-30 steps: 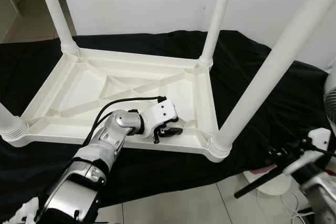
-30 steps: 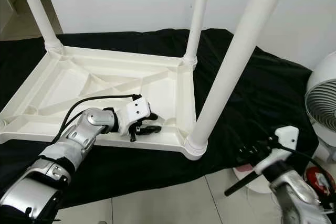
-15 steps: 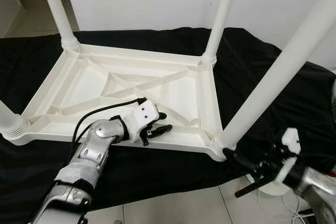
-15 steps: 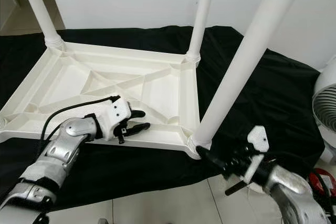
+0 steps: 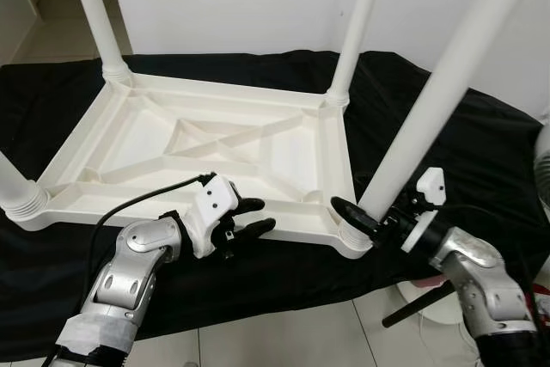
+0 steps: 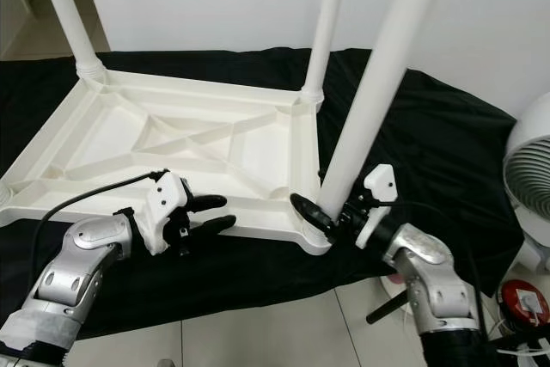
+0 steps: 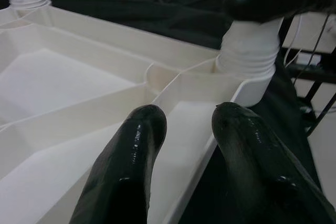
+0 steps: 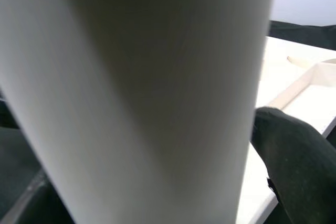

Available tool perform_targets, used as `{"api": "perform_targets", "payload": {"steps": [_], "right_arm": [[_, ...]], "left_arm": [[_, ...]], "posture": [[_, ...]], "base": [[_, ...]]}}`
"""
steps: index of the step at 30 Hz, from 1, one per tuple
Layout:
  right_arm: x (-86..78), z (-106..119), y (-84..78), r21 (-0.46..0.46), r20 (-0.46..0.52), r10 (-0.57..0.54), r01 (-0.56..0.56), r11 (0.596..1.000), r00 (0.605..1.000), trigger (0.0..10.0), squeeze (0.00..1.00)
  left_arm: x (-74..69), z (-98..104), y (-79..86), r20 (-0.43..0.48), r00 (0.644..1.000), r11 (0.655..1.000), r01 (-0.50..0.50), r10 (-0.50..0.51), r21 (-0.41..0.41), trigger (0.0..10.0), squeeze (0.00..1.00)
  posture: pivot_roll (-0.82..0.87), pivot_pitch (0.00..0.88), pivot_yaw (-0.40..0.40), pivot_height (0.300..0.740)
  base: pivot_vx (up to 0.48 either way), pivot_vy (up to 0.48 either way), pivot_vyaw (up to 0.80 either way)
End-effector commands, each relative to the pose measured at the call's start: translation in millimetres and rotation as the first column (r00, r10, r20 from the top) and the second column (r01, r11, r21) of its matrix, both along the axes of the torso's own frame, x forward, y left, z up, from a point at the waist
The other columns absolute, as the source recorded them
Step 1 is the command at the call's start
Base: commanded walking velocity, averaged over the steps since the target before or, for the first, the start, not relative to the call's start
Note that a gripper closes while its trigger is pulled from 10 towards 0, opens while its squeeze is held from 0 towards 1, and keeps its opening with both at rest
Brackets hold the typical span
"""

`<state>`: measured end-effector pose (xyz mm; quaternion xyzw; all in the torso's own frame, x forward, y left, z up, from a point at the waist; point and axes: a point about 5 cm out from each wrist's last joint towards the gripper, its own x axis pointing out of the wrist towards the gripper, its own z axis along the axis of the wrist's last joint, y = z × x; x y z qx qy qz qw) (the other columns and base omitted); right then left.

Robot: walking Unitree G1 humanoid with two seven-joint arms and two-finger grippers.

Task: Building children table

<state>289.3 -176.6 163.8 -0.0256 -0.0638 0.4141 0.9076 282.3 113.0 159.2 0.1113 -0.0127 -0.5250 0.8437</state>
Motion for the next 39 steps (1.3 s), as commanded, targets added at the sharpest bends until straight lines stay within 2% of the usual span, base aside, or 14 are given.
{"api": "perform_targets", "payload": {"steps": [1, 6, 7, 10, 12, 19, 20, 23, 24, 29, 33, 39], "right_arm": [[3.6, -4, 16.2, -0.033, 0.004, 0.058, -0.058, 0.998, 0.998, 10.0, 0.00], [20.3, -3, 27.9, -0.042, 0.012, 0.060, -0.059, 0.997, 0.998, 10.0, 0.00], [28.8, -3, 29.2, -0.038, 0.011, 0.041, -0.040, 0.998, 0.999, 10.0, 0.00], [34.9, -3, 30.0, -0.037, 0.012, 0.028, -0.028, 0.999, 1.000, 10.0, 0.00], [42.5, -5, 34.3, -0.027, 0.014, -0.005, 0.005, 1.000, 1.000, 10.0, 0.00], [44.5, -6, 36.5, -0.022, 0.020, -0.029, 0.030, 0.999, 0.999, 10.0, 0.00], [40.6, -7, 33.7, -0.011, 0.023, -0.052, 0.053, 0.999, 0.998, 10.0, 0.00], [39.4, -7, 31.5, -0.013, 0.026, -0.071, 0.071, 0.997, 0.997, 10.0, 0.00], [39.4, -9, 27.6, -0.022, 0.018, -0.119, 0.119, 0.993, 0.993, 10.0, 0.00], [40.4, -10, 19.8, -0.028, 0.018, -0.202, 0.203, 0.979, 0.979, 10.0, 0.00], [38.9, -10, 15.3, -0.036, 0.051, -0.197, 0.199, 0.979, 0.979, 10.0, 0.00], [38.4, -9, 10.2, -0.043, 0.050, -0.133, 0.135, 0.990, 0.990, 10.0, 0.00]], "left_arm": [[-0.4, 3, -4.6, -0.024, 1.000, 1.000, 0.010, -0.011, -0.029, 10.0, 0.00], [-3.0, -3, -12.0, -0.022, 1.000, 1.000, 0.012, -0.012, 0.003, 10.0, 0.00], [-4.9, -2, -15.4, -0.019, 1.000, 1.000, 0.008, -0.008, -0.001, 10.0, 0.00], [-6.3, -1, -17.4, -0.020, 1.000, 1.000, 0.002, -0.002, -0.008, 10.0, 0.00], [-3.7, 1, -21.1, -0.018, 0.999, 0.998, -0.047, 0.047, -0.030, 10.0, 0.00], [-1.0, 0, -22.9, -0.022, 0.996, 0.996, -0.087, 0.086, -0.035, 10.0, 0.00], [5.0, -1, -23.9, -0.038, 0.986, 0.986, -0.162, 0.161, -0.027, 10.0, 0.00], [7.5, -1, -24.1, -0.049, 0.981, 0.982, -0.188, 0.186, -0.031, 10.0, 0.00], [13.3, 2, -23.0, -0.056, 0.971, 0.971, -0.236, 0.233, -0.047, 10.0, 0.00], [22.7, 6, -20.5, -0.073, 0.950, 0.948, -0.309, 0.304, -0.072, 10.0, 0.00], [24.6, 6, -20.1, -0.063, 0.948, 0.946, -0.317, 0.313, -0.064, 10.0, 0.00], [16.0, 0, -25.8, -0.057, 0.966, 0.966, -0.254, 0.252, -0.041, 10.0, 0.00]], "posture": [[0.06, 0.035, -0.068, 0.740], [0.06, 0.026, -0.070, 0.740], [0.07, 0.018, -0.075, 0.740], [0.07, 0.018, -0.076, 0.740], [0.07, 0.014, -0.081, 0.740], [0.07, 0.013, -0.084, 0.740], [0.06, 0.015, -0.084, 0.740], [0.06, 0.015, -0.084, 0.740], [0.06, 0.015, -0.081, 0.740], [0.05, 0.016, -0.075, 0.740], [0.04, 0.015, -0.070, 0.740], [0.04, 0.021, -0.072, 0.740]], "base": [[0.000, 0.000, 0.00], [0.000, 0.000, 0.00], [0.000, 0.000, 0.00], [0.000, 0.000, 0.00], [0.000, 0.000, 0.00], [0.000, 0.000, 0.00], [0.000, 0.000, 0.00], [0.000, 0.000, 0.00], [0.000, 0.000, 0.00], [0.000, 0.000, 0.00], [0.000, 0.000, 0.00], [0.000, 0.000, 0.00]]}}
